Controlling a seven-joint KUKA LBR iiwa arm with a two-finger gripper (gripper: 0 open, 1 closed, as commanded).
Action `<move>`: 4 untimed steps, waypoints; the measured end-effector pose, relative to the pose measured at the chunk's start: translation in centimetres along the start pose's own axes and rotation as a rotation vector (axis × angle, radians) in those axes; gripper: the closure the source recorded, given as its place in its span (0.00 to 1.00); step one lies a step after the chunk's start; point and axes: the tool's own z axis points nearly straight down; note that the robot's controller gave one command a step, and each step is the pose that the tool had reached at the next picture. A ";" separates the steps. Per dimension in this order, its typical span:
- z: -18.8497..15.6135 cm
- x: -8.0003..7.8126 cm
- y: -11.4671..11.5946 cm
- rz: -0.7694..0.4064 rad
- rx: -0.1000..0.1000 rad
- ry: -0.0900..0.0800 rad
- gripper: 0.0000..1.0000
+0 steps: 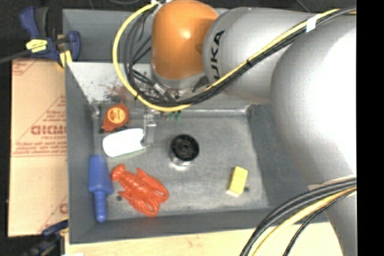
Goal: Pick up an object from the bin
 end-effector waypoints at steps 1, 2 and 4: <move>-0.5 -0.2 -0.1 0.002 -0.001 -0.008 0.00; 4.7 2.3 -5.1 -0.149 0.002 -0.005 1.00; 4.7 2.3 -5.0 -0.147 0.000 -0.007 0.00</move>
Offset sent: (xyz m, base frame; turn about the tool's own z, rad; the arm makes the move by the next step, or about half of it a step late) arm -0.0237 -0.0496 -0.0473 -0.1518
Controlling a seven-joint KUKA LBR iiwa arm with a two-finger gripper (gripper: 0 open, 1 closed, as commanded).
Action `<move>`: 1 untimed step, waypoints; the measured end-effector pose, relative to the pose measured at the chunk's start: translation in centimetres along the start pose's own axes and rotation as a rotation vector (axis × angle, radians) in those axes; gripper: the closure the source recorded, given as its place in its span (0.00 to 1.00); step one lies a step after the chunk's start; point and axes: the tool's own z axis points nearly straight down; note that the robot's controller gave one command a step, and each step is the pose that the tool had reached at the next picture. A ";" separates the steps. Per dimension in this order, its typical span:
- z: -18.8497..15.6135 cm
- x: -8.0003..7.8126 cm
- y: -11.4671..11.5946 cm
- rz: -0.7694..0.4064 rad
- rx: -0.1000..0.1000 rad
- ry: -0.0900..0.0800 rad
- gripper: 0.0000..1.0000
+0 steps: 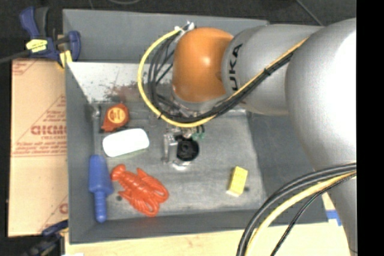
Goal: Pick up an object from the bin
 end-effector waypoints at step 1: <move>-0.4 1.3 -4.1 -0.035 0.000 0.000 0.00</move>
Offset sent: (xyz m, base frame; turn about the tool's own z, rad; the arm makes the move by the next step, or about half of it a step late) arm -0.0370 -0.0838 -0.0382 -0.1991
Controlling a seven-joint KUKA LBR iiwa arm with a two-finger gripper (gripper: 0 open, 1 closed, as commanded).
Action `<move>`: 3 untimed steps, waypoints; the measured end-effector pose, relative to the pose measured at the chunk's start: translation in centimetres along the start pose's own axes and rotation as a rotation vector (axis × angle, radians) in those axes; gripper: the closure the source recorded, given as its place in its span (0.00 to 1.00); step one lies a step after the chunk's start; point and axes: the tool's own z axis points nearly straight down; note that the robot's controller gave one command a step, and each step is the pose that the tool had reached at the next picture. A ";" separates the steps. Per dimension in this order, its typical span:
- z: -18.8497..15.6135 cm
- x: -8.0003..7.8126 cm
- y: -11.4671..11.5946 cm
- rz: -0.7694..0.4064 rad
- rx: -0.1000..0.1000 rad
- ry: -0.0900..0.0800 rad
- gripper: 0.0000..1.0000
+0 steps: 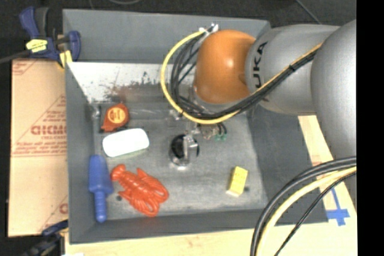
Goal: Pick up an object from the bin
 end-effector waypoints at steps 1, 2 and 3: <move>3.5 3.0 -3.5 -0.160 0.003 -0.022 1.00; 3.5 3.0 -3.5 -0.160 0.002 -0.022 1.00; 3.1 3.7 -4.6 -0.186 0.001 -0.020 1.00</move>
Offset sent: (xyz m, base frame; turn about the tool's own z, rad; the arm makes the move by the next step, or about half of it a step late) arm 0.0000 0.0000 0.0000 0.0000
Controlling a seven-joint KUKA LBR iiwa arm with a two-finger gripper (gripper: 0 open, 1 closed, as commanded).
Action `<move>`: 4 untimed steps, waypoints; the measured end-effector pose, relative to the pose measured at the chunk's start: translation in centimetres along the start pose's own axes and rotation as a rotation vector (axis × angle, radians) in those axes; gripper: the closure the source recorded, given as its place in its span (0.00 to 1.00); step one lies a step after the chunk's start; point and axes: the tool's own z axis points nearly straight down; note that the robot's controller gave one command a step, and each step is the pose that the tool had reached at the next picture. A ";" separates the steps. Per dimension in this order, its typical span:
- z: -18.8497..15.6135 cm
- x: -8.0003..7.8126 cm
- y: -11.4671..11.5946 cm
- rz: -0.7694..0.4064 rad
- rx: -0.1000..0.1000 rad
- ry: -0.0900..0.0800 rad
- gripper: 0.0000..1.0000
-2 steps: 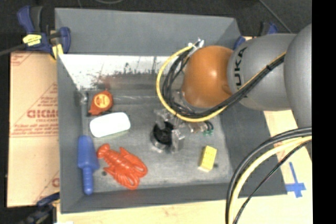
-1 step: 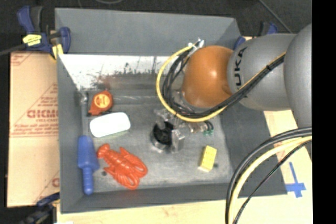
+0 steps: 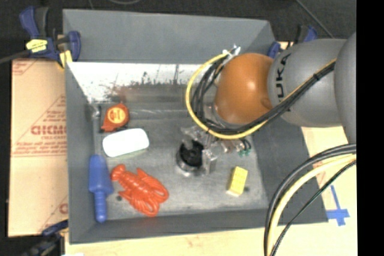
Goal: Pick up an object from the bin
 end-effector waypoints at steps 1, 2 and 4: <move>-1.5 2.0 1.2 -0.008 0.000 0.017 1.00; -6.2 2.1 0.8 -0.036 -0.005 0.027 1.00; -3.7 5.6 0.2 -0.057 0.001 0.015 1.00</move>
Offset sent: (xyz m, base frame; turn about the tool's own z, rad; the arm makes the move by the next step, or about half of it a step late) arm -0.0112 -0.0178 0.1516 -0.0823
